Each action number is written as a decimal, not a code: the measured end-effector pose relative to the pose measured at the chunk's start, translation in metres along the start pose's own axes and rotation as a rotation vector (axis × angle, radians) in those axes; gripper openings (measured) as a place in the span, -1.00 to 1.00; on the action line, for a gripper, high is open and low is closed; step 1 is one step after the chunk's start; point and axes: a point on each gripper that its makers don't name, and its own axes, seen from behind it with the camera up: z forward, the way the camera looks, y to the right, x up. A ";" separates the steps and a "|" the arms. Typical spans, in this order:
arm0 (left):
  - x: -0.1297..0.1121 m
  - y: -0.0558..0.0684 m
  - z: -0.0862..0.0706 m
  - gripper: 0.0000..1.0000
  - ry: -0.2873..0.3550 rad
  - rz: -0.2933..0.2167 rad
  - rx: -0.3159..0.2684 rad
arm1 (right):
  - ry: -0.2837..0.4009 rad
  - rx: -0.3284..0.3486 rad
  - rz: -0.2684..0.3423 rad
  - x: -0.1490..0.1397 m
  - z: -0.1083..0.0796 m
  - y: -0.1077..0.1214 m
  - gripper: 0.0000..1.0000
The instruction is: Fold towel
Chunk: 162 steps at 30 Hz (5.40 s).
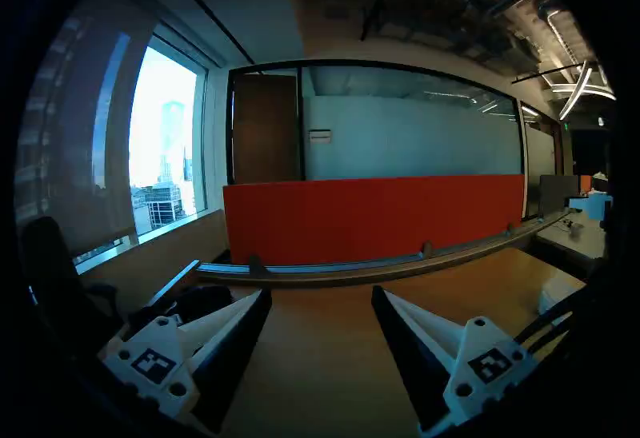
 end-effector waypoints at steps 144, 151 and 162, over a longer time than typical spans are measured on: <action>-0.195 0.010 -0.002 0.86 0.098 -0.034 0.029 | 0.122 -0.081 -0.005 -0.180 -0.011 0.049 0.99; -0.195 0.010 -0.001 0.85 0.098 -0.034 0.029 | 0.123 -0.060 -0.001 -0.194 -0.010 0.051 0.99; -0.195 0.010 -0.001 0.85 0.098 -0.034 0.029 | 0.114 -0.058 -0.002 -0.213 -0.007 0.051 0.99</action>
